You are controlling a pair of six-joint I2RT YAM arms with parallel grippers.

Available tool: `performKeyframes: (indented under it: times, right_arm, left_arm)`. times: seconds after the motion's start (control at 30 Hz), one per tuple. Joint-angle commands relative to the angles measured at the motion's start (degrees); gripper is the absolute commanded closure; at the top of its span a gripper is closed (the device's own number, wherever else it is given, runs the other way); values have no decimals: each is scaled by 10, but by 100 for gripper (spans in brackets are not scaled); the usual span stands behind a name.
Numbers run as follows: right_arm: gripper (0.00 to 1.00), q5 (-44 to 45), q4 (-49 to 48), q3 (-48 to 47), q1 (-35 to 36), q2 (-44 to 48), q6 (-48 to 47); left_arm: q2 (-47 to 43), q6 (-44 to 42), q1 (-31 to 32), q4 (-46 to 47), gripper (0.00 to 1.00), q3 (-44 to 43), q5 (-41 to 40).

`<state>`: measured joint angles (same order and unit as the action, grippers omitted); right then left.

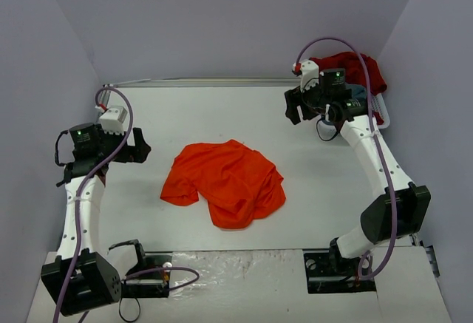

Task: Fold and stack the t-shirts
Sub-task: Move the tshirt to the center of the board, then flatten out the tshirt

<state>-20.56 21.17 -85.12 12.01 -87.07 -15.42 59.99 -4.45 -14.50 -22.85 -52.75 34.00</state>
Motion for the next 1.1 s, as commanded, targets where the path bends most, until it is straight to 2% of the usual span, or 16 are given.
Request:
performKeyframes:
  times: [0.0, 0.23, 0.37, 0.4, 0.43, 0.6, 0.67, 0.87, 1.07]
  right_arm:
    - [34, 23, -12, 23, 1, 32, -13]
    - [34, 9, -9, 74, 8, 25, -22]
    - [33, 16, -8, 89, 10, 13, -22]
    - [34, 17, -8, 92, 10, 8, -23]
    - [34, 22, -7, 97, 11, 5, -24]
    - [35, 23, -6, 106, 14, -6, -29]
    - [35, 24, -3, 105, 18, -9, -30]
    - [35, 30, -1, 101, 23, -16, -35]
    - [36, 32, -1, 103, 25, -21, -37]
  left_arm:
    - [4, -15, 13, -13, 6, -24, 33]
    - [35, -76, 79, -72, 0, -46, 19]
    - [100, -130, 139, -147, 1, -96, -29]
    - [113, -150, 175, -174, 8, -103, -43]
    - [139, -155, 184, -183, 20, -112, -58]
    - [186, -161, 192, -192, 27, -106, -65]
    - [190, -163, 195, -191, 36, -104, -75]
    - [235, -158, 204, -225, 46, -111, -85]
    - [258, -167, 233, -233, 48, -115, -103]
